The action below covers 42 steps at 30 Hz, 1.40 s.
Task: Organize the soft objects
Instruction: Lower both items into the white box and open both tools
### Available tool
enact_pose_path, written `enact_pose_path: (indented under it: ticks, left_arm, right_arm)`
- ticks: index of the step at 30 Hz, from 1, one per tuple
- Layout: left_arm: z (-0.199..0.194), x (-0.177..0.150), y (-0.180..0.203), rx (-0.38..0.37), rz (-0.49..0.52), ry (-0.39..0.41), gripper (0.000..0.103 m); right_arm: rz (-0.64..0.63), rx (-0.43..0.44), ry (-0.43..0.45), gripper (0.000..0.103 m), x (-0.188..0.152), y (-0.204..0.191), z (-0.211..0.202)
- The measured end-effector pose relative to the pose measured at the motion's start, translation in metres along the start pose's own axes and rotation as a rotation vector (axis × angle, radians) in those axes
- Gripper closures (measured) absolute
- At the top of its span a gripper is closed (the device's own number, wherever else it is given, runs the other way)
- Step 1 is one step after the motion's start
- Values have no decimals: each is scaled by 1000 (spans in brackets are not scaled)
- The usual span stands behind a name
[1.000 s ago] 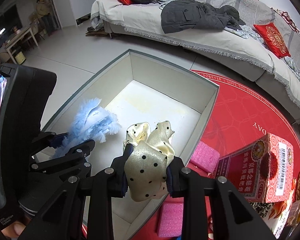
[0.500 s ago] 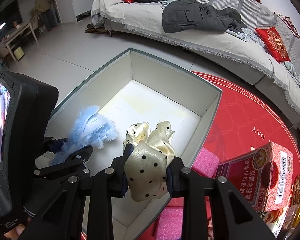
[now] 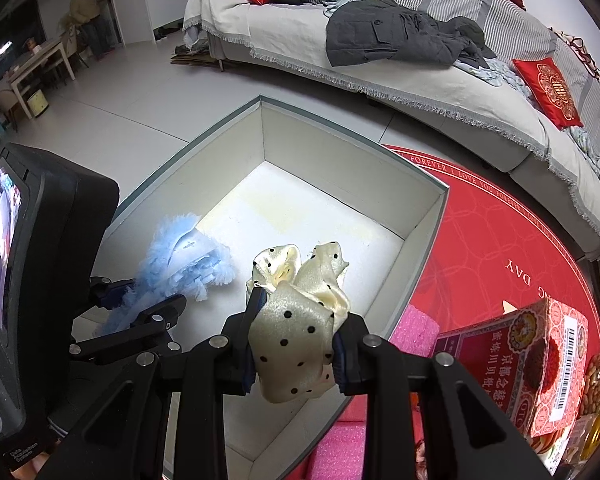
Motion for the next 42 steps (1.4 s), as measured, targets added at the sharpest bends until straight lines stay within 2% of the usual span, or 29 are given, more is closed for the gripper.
enact_pose_path:
  ticks: [36, 39, 40, 41, 42]
  left_arm:
    - [2, 4, 0, -3, 24, -2, 74]
    - [2, 3, 1, 0, 24, 0, 72]
    - [2, 3, 1, 2, 25, -1, 69]
    - [2, 2, 1, 3, 27, -1, 62]
    - [2, 2, 1, 5, 31, -1, 53]
  right_arm:
    - [5, -3, -20, 72, 11, 9, 18]
    - [10, 0, -25, 65, 11, 10, 19]
    - [13, 2, -26, 54, 11, 11, 20]
    - [19, 4, -26, 47, 11, 12, 19]
    - [23, 6, -24, 44, 10, 12, 19]
Point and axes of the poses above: each gripper's, at about its wrist camera, not at the fingertips, and z roughly the way its jaws point, y to its right, x to its top, the point moved 4 cm from there along z, roughly the way its jaws point, and after that the axes turned 7 degrees about x, right-handed, at the moved point
